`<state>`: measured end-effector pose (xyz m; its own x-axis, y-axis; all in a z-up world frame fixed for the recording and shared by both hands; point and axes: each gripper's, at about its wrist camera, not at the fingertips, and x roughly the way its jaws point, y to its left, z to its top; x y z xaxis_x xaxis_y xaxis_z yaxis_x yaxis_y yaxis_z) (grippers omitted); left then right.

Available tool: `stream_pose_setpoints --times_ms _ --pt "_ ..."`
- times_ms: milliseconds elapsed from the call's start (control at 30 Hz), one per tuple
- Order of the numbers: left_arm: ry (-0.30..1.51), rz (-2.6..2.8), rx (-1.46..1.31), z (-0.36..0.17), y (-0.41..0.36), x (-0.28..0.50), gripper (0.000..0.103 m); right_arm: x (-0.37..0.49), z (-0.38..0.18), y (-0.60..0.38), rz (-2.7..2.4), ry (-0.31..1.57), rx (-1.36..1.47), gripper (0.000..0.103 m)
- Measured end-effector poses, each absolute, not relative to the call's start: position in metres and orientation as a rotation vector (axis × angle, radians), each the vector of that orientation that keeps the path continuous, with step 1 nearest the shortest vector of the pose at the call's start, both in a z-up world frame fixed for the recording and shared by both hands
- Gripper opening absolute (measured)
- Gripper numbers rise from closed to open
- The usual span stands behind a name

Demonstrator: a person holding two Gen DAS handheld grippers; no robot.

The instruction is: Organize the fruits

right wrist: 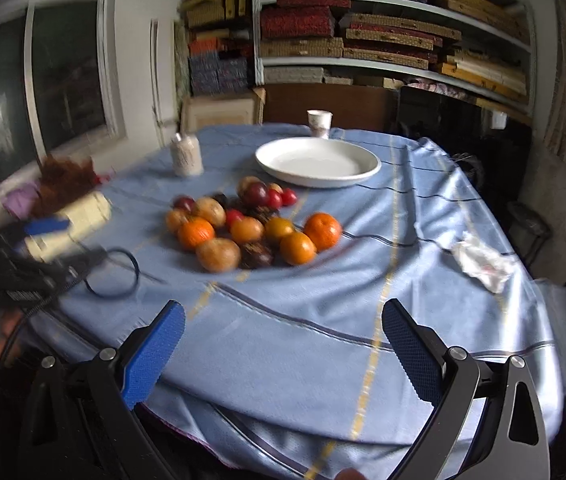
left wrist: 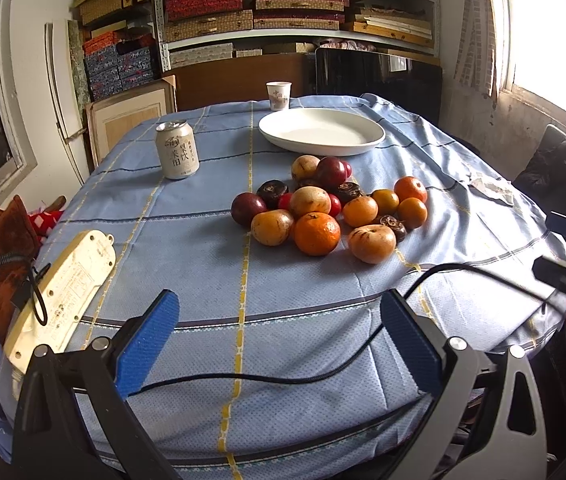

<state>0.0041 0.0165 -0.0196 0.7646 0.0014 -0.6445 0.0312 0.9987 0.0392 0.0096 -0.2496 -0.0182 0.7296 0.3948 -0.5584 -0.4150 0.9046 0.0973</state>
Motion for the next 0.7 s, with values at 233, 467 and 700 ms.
stream_pose_setpoints --times_ms 233,467,700 --pt "0.709 -0.008 0.053 -0.028 0.035 0.021 0.099 0.039 -0.033 -0.250 0.498 0.677 0.070 0.100" --pt "0.694 -0.029 0.032 -0.026 0.063 0.050 0.099 0.065 -0.041 -0.221 0.550 0.734 0.070 0.081" --pt "0.669 -0.048 0.031 -0.027 0.078 0.065 0.099 0.086 -0.044 -0.156 0.628 0.734 -0.162 0.052"
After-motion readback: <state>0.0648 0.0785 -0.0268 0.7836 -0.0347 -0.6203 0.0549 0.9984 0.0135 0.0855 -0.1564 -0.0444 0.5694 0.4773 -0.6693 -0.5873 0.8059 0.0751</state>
